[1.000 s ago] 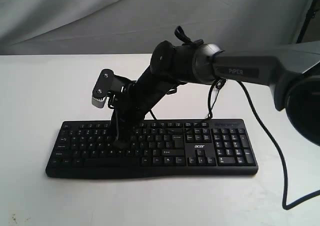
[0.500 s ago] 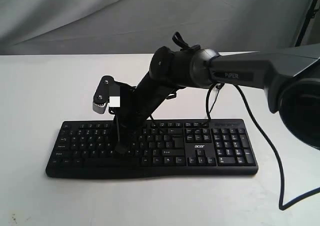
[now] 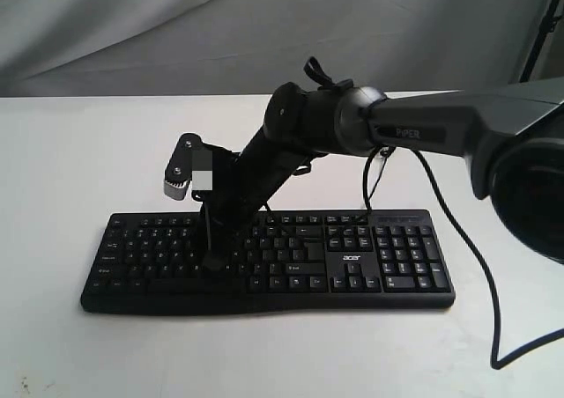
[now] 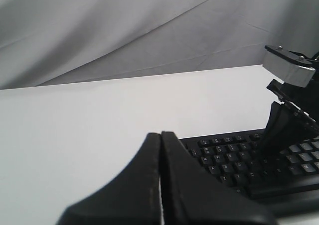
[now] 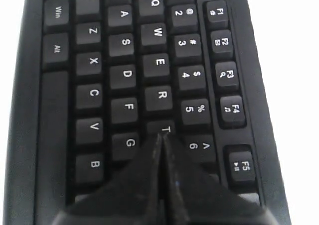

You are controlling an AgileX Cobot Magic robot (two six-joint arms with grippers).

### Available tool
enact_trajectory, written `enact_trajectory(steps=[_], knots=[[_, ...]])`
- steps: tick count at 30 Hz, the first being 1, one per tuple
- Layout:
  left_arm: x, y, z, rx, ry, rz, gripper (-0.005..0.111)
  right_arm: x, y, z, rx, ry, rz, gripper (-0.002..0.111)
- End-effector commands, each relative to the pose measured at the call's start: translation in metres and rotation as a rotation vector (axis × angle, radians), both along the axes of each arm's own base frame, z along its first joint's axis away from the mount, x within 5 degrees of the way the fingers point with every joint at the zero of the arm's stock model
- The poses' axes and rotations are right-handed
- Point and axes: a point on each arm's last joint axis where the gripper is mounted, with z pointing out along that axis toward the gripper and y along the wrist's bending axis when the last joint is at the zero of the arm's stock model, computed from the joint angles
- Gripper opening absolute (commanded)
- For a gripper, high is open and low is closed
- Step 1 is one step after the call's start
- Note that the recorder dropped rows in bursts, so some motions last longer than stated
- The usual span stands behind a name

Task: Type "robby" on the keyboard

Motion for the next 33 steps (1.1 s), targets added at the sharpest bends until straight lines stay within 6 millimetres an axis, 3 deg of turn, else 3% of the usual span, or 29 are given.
enact_trajectory(steps=[1,5,9,12,15,20,24,29,33], knots=[[0.000,0.000,-0.001,0.001,-0.005,-0.005,0.000,0.002,-0.002,0.016,0.017,-0.034,0.008,0.000],[0.000,0.000,-0.001,0.001,-0.005,-0.005,0.000,-0.002,-0.004,0.059,0.066,-0.094,0.017,0.000],[0.000,0.000,-0.001,0.001,-0.005,-0.005,0.000,-0.018,-0.011,0.102,0.056,-0.118,0.034,0.000],[0.000,0.000,-0.001,0.001,-0.005,-0.005,0.000,-0.044,-0.021,0.125,0.075,-0.176,0.010,0.000],[0.000,0.000,-0.001,0.001,-0.005,-0.005,0.000,-0.083,-0.037,0.158,0.175,-0.266,-0.084,0.000],[0.000,0.000,-0.001,0.001,-0.005,-0.005,0.000,-0.134,-0.069,0.181,0.307,-0.327,-0.191,0.000],[0.000,0.000,-0.001,0.001,-0.005,-0.005,0.000,-0.164,-0.098,0.194,0.363,-0.328,-0.236,0.000],[0.000,0.000,-0.001,0.001,-0.005,-0.005,0.000,-0.187,-0.121,0.206,0.407,-0.355,-0.236,0.000],[0.000,0.000,-0.001,0.001,-0.005,-0.005,0.000,-0.193,-0.127,0.218,0.448,-0.378,-0.246,0.000]])
